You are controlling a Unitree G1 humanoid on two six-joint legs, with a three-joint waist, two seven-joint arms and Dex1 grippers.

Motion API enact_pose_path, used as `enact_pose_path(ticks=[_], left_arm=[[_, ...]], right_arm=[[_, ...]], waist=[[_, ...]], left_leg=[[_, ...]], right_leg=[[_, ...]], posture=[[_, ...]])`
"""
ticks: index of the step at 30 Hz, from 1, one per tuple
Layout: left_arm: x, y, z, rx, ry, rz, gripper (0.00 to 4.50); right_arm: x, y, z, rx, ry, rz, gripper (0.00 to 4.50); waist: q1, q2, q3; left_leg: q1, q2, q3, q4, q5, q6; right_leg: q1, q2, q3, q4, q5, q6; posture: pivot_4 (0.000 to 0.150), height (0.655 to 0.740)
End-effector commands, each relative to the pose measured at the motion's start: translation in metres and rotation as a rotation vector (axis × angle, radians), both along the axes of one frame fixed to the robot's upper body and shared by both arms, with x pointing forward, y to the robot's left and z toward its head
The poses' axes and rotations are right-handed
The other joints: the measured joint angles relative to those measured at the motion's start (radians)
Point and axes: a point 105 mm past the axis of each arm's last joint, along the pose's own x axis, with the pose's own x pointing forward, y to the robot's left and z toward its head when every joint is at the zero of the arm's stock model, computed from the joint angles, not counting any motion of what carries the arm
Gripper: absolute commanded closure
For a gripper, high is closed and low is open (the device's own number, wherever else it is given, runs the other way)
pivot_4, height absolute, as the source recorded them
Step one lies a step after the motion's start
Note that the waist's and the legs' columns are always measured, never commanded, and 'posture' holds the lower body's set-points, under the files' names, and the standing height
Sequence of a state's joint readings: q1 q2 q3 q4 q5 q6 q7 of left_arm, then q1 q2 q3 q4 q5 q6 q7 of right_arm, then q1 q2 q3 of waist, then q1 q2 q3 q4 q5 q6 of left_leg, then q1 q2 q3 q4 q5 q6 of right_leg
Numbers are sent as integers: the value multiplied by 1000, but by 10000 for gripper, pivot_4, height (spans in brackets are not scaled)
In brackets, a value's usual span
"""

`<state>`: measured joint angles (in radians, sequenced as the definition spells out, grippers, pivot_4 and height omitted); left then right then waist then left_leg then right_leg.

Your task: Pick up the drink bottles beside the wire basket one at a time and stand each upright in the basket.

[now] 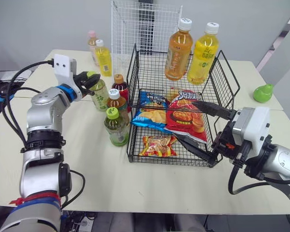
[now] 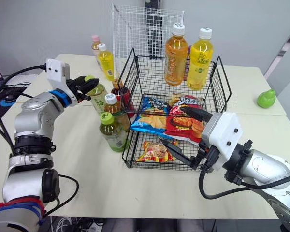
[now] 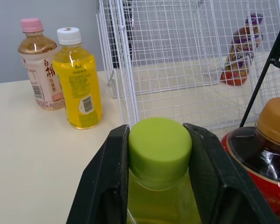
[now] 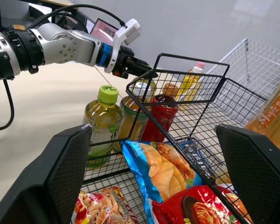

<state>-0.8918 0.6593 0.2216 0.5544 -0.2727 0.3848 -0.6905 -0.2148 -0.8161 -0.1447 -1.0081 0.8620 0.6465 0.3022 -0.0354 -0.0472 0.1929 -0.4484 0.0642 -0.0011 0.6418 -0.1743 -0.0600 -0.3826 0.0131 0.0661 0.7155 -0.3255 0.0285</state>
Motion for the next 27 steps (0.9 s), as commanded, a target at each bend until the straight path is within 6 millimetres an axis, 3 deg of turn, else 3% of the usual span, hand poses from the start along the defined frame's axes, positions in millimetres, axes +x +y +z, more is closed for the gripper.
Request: enact_pose_path(ticks=[1,7,11,16,19,27], left_arm=[[-20,-6,77,59,-183,-85,31510],[-34,-29,148,92,-212,-220,31510],[-39,-57,202,40,-266,-309,31510],[-51,-100,240,-16,-289,-473,31510],[-57,-125,252,-45,-289,-570,31510],[-49,-167,236,1,-241,-690,31510]], right_arm=[[-1,-4,15,30,-31,8,0],[-1,-14,27,29,-8,43,0],[2,-25,38,14,-8,43,0],[1,-34,39,-33,12,35,0],[0,-35,35,-40,20,23,0],[11,-35,38,-39,29,-7,0]], waist=[[3,0,0],[25,-2,2],[31,-3,2],[25,-2,2],[21,-2,2],[-4,1,4]], left_leg=[[-1,0,0,0,0,0],[-6,-2,-1,1,0,0],[-6,-2,0,1,0,0],[-5,-2,0,0,0,0],[-6,-2,0,0,0,0],[-7,-2,1,-1,0,0]], right_leg=[[-1,0,0,0,0,0],[-3,-1,-2,-2,0,0],[-3,-1,-1,-3,0,1],[-3,-1,0,-2,0,1],[-4,0,0,-2,0,1],[-6,0,1,-1,0,1]], posture=[[1500,7360],[1500,7360],[1500,7360],[1500,7360],[1500,7360],[1500,7360]])
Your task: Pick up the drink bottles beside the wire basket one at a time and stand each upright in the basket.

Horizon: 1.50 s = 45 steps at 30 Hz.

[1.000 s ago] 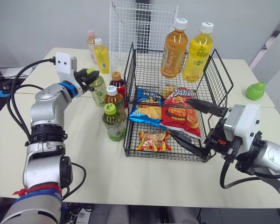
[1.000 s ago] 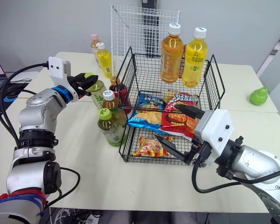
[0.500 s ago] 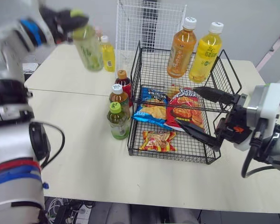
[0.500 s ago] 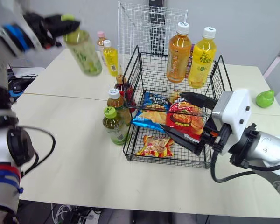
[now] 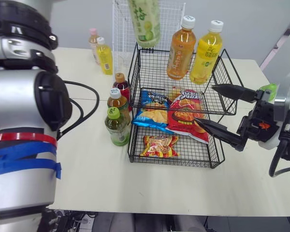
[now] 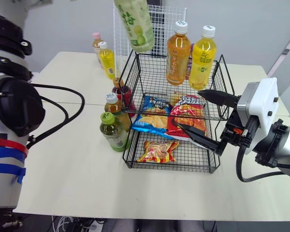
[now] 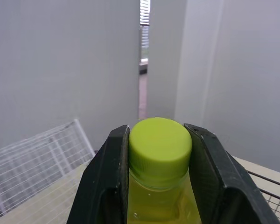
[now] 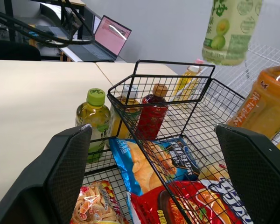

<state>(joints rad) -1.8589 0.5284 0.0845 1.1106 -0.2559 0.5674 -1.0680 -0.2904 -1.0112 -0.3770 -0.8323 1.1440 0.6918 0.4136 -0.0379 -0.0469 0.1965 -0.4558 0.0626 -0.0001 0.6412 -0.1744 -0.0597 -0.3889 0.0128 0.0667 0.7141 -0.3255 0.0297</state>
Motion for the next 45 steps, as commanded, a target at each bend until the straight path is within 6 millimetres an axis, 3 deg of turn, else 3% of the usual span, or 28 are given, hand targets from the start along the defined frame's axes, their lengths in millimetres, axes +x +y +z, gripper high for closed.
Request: enact_pose_path(ticks=[1,6,10,24,34,39,45], left_arm=[[-13,-9,20,23,-112,-28,31510],[9,-18,-15,70,-71,-5,31510],[18,-20,-31,97,-60,8,31510],[27,-17,-51,159,-46,34,31510],[21,-13,-43,187,-116,18,489],[17,-1,-35,192,-152,41,182],[2,33,-22,190,-199,68,182]], right_arm=[[3,-2,6,-8,-27,-21,0],[13,-8,11,-9,-46,-67,0],[17,-9,13,-10,-51,-74,0],[17,-8,11,-8,-60,-72,0],[16,-9,12,-7,-69,-74,0],[1,1,2,-10,-76,-62,0],[-4,1,-1,-2,-86,-62,0]], waist=[[-3,1,1],[-4,4,2],[-3,4,3],[-3,4,3],[-2,4,3],[-2,4,3],[-7,4,3]], left_leg=[[0,0,0,0,0,0],[0,0,1,-1,0,0],[0,0,1,-1,0,0],[-1,-1,1,0,0,0],[-1,0,1,0,0,0],[-1,0,1,0,0,0],[1,0,1,0,0,0]], right_leg=[[0,0,0,0,0,0],[-1,0,1,0,0,0],[-1,0,1,0,0,0],[-1,0,2,0,0,0],[-1,0,2,0,0,0],[-1,0,1,0,0,0],[0,0,2,1,0,0]], posture=[[1500,7360],[1500,7360],[1500,7360],[1500,7360],[1500,7360],[1500,7360],[1500,7360]])
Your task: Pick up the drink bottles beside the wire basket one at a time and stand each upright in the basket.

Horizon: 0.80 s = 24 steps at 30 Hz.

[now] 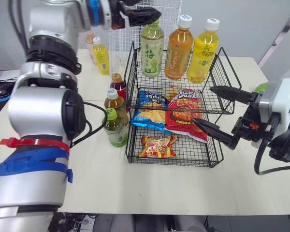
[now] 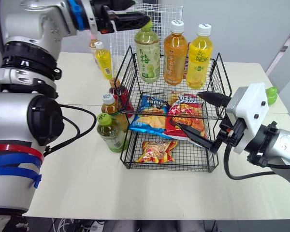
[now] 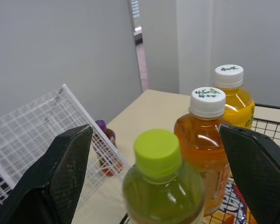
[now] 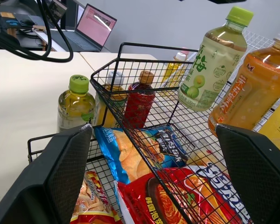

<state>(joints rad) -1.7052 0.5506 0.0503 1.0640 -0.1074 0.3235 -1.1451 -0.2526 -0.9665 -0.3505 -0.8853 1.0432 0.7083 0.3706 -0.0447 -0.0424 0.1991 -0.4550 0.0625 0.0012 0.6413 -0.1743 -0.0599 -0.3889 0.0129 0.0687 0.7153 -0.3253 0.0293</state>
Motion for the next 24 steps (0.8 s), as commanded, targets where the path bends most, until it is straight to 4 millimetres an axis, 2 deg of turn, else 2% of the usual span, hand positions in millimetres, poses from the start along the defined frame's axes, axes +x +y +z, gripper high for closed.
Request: enact_pose_path(ticks=[1,6,9,14,17,20,24], left_arm=[[-22,19,19,-2,-76,-33,182],[-37,64,7,-32,-38,48,182],[-53,89,-7,-20,-12,116,182],[-90,120,-48,62,105,156,182],[-112,140,-80,88,219,191,182],[-130,147,-113,77,305,205,182],[-153,133,-158,58,385,200,182]], right_arm=[[-7,1,11,19,-72,16,0],[-9,6,12,10,-68,91,0],[-9,10,11,-15,-62,158,0],[-9,17,8,-53,-20,295,0],[-12,22,5,-83,17,397,0],[-15,29,2,-99,42,479,0],[-20,38,-7,-122,78,566,0]], waist=[[0,0,0],[-5,1,0],[-7,1,0],[-10,2,-1],[-10,2,-1],[-4,2,-1],[8,2,-1]], left_leg=[[0,0,0,0,0,0],[1,1,0,0,0,0],[2,1,0,0,0,0],[3,2,-1,1,0,0],[4,2,-1,2,0,0],[5,2,-1,2,0,0],[5,5,-1,2,0,0]], right_leg=[[0,0,0,0,0,0],[1,0,0,1,0,0],[1,0,0,1,0,0],[2,-1,0,2,0,0],[2,0,-1,2,0,-1],[3,-1,-2,2,-1,-1],[4,-5,-3,3,-1,-2]], posture=[[1500,7360],[1500,7360],[1500,7360],[1500,7360],[1500,7360],[1500,7360],[1500,7360]])
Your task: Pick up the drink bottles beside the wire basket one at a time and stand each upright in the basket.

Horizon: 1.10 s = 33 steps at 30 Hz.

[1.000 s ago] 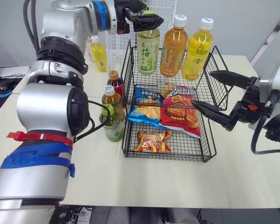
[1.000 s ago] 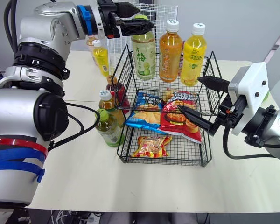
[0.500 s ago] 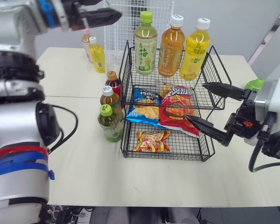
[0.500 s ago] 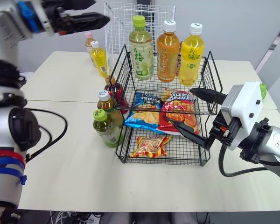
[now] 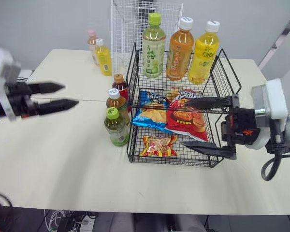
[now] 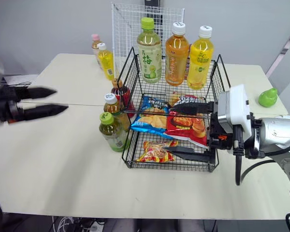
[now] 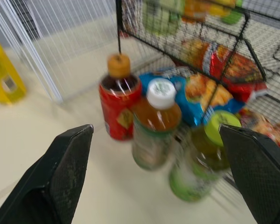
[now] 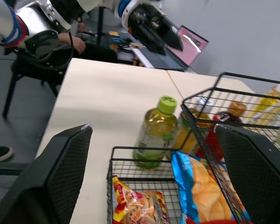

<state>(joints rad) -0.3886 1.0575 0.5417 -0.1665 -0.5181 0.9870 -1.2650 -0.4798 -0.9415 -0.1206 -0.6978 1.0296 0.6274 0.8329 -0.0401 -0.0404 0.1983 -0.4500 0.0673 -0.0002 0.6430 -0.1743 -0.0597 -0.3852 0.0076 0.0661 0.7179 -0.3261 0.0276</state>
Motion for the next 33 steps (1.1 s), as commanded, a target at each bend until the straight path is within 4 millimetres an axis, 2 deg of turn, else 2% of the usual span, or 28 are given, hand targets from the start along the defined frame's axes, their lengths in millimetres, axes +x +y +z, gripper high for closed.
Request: enact_pose_path(ticks=[1,5,10,16,22,27,30,33], left_arm=[[-21,-22,-6,-45,-56,-8,182],[-26,-48,-23,-162,-79,35,182],[-22,-82,-29,-209,-169,86,182],[-5,-92,-28,-199,-275,249,182],[8,-106,-38,-211,-274,313,182],[16,-106,-46,-185,-263,366,182],[21,-107,-47,-186,-270,379,6179],[22,-108,-49,-193,-272,372,15424]], right_arm=[[-8,8,-5,-25,-10,75,0],[-9,10,-8,-25,-9,90,0],[-4,1,-7,-29,8,86,0],[0,-6,-13,-41,22,79,0],[3,-6,-14,-54,20,84,0],[3,-4,-14,-54,17,77,0],[4,-3,-14,-40,13,53,0],[5,-1,-12,-25,8,28,0]], waist=[[8,0,0],[17,-2,-1],[17,-2,-1],[14,-2,-1],[12,-2,-1],[12,-2,-1],[12,-2,-1],[12,-2,-1]], left_leg=[[0,0,0,0,0,0],[0,-2,-2,2,0,0],[3,-4,-2,2,0,0],[13,-5,-1,-1,0,0],[15,-5,2,-1,0,0],[15,-4,2,-2,0,0],[15,-4,2,-2,0,0],[15,-4,2,-2,0,0]], right_leg=[[0,0,0,0,0,0],[2,-1,-1,-1,0,0],[7,0,-1,-2,1,1],[15,3,1,-3,1,1],[15,4,4,-4,0,1],[15,4,4,-4,0,1],[15,4,4,-4,0,1],[15,4,4,-5,0,1]], posture=[[1500,7360],[1500,7360],[1500,7360],[1500,7360],[1500,7360],[1500,7360],[1500,7360],[1500,7360]])
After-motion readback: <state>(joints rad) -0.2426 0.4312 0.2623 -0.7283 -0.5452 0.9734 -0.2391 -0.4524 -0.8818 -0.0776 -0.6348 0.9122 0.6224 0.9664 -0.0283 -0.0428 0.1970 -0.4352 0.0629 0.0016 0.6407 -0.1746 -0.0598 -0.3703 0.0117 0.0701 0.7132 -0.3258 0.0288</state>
